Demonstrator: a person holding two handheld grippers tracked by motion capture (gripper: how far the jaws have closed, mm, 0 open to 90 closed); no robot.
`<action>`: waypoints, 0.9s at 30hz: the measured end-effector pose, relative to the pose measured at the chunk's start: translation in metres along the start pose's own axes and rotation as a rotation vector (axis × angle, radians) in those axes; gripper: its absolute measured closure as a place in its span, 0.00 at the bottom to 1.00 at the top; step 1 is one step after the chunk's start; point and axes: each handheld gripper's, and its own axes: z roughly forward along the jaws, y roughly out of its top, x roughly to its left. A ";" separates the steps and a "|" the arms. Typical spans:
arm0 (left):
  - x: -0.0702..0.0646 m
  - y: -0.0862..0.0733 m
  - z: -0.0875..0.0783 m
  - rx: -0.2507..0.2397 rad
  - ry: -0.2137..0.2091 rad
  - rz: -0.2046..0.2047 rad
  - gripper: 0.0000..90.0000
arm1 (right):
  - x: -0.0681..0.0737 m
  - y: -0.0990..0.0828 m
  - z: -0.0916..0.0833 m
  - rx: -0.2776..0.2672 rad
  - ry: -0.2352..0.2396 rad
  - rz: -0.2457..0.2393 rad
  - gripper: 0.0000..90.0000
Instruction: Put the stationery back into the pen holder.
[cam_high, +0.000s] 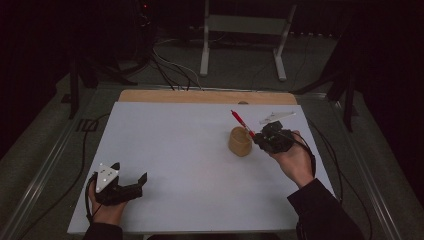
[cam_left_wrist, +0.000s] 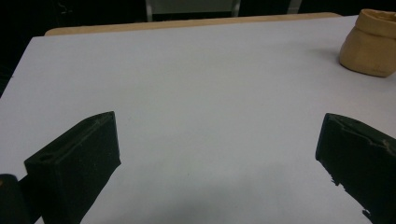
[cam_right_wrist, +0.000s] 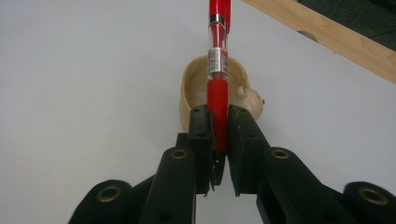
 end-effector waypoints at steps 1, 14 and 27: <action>0.000 0.000 0.000 0.000 0.001 0.001 0.00 | 0.000 0.000 0.000 0.002 0.000 0.001 0.90; 0.001 0.000 0.000 -0.001 0.003 -0.003 0.00 | 0.001 0.003 0.002 0.041 0.015 -0.026 0.90; 0.000 0.000 0.000 0.003 0.001 0.001 0.00 | -0.004 -0.002 0.000 0.097 -0.001 -0.040 0.90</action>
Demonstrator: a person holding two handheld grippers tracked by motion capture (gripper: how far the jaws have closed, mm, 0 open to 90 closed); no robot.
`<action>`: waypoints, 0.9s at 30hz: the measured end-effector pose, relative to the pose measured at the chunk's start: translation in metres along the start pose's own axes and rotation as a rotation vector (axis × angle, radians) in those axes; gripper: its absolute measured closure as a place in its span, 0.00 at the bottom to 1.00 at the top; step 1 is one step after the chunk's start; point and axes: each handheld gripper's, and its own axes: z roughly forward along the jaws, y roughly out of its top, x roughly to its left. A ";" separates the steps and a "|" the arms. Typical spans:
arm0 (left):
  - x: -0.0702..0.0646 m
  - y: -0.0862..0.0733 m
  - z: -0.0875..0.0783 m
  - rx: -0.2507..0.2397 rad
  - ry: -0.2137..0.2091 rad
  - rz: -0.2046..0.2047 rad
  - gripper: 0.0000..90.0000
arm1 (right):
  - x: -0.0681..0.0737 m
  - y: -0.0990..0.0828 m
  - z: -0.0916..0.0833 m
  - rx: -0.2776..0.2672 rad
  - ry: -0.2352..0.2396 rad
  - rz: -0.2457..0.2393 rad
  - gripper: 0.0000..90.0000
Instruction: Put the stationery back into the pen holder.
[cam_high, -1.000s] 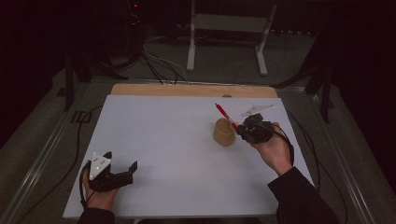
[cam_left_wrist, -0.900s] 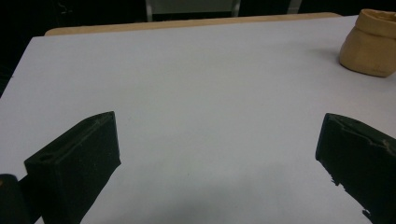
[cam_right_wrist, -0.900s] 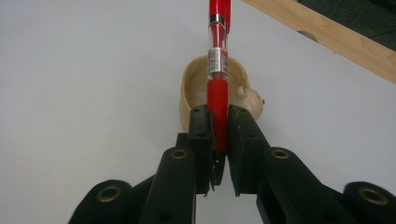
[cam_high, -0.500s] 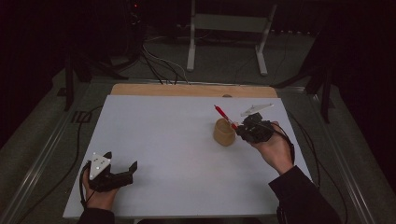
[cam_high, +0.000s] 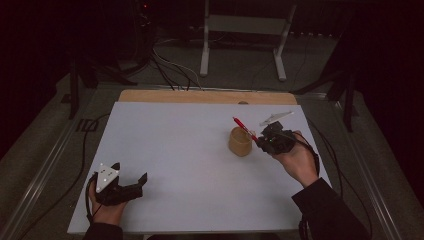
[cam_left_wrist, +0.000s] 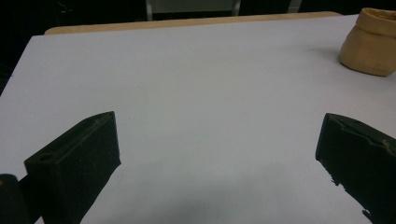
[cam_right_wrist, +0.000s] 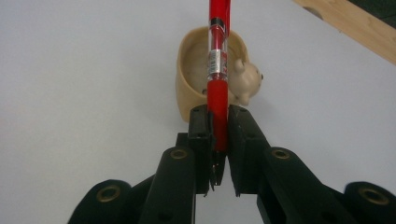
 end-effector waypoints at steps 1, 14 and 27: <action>0.000 0.000 0.000 0.002 0.000 0.002 0.00 | 0.000 -0.001 0.000 0.003 0.001 0.001 0.90; 0.000 0.000 0.000 0.000 0.000 0.001 0.00 | 0.003 -0.003 0.001 0.038 -0.007 -0.019 0.90; 0.000 0.000 0.000 0.002 -0.001 0.003 0.00 | 0.004 0.002 0.003 0.035 -0.021 -0.018 0.89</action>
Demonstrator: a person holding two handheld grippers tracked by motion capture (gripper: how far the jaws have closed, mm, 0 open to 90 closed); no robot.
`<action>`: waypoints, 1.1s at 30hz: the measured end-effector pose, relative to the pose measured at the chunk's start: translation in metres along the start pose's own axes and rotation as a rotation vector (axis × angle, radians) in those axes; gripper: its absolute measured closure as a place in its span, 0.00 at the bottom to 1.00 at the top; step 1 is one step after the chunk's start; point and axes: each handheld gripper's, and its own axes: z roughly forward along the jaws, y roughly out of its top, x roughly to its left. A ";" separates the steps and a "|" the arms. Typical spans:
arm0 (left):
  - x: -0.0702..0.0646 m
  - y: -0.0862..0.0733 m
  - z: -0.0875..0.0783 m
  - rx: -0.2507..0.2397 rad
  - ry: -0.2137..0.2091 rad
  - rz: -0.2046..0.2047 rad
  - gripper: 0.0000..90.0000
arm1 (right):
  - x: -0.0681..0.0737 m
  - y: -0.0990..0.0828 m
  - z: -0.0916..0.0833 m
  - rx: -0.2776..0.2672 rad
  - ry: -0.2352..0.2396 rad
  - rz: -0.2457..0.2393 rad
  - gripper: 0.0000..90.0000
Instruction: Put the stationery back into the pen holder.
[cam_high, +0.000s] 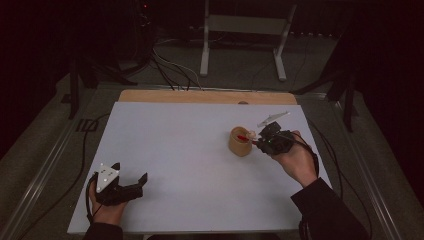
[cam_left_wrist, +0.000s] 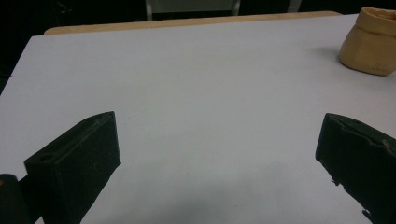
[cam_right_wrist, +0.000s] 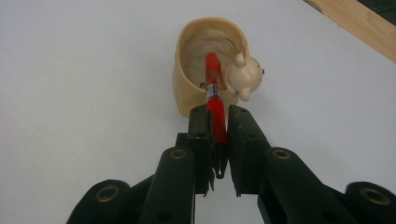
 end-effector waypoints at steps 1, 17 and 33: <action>0.000 0.000 0.000 0.000 0.000 0.000 0.00 | 0.000 0.001 0.001 -0.002 -0.003 -0.001 0.89; 0.001 0.000 0.000 -0.001 0.002 0.000 0.00 | 0.007 0.022 0.010 -0.011 -0.011 -0.008 0.89; 0.000 0.000 0.001 0.002 -0.001 0.003 0.00 | 0.007 0.027 0.032 0.019 -0.032 -0.002 0.89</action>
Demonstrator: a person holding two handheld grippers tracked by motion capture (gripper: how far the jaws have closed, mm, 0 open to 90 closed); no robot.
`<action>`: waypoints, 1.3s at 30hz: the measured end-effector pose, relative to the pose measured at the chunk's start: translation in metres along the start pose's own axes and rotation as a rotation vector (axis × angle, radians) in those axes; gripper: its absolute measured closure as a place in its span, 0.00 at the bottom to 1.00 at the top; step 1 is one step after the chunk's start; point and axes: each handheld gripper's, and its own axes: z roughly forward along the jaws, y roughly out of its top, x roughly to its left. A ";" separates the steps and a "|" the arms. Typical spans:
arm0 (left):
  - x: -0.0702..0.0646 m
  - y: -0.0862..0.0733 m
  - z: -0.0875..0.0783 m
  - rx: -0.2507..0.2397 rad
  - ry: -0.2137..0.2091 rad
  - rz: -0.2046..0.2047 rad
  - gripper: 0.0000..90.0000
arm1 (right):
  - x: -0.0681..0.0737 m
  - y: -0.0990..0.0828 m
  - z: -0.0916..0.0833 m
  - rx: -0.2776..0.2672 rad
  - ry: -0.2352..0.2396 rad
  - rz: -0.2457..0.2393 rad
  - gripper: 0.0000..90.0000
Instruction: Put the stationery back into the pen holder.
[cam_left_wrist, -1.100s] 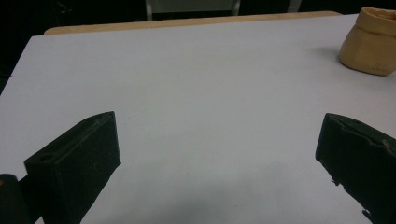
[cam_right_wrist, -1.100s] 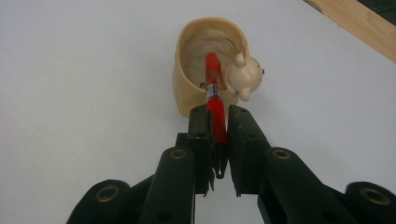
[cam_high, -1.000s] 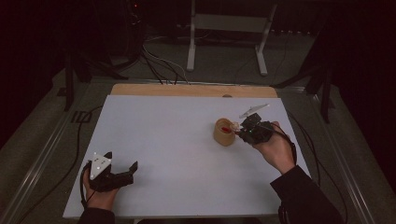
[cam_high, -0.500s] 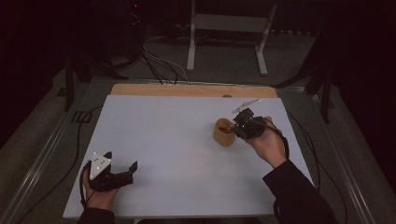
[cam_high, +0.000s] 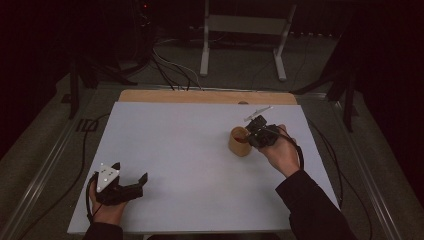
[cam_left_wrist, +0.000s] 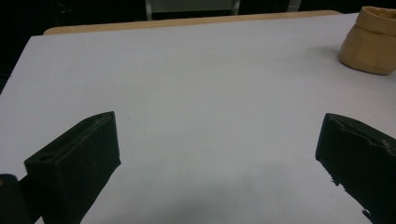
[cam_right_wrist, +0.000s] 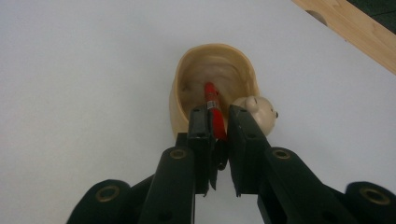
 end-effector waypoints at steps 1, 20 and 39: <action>0.000 0.000 0.000 0.000 0.000 0.000 0.00 | 0.000 0.000 0.000 -0.003 0.001 0.001 0.89; 0.000 0.000 0.001 0.002 -0.001 0.002 0.00 | 0.001 0.001 -0.001 -0.011 0.015 0.000 0.89; -0.001 0.000 0.001 0.002 -0.004 0.001 0.00 | -0.001 -0.001 -0.002 -0.008 0.036 0.006 0.88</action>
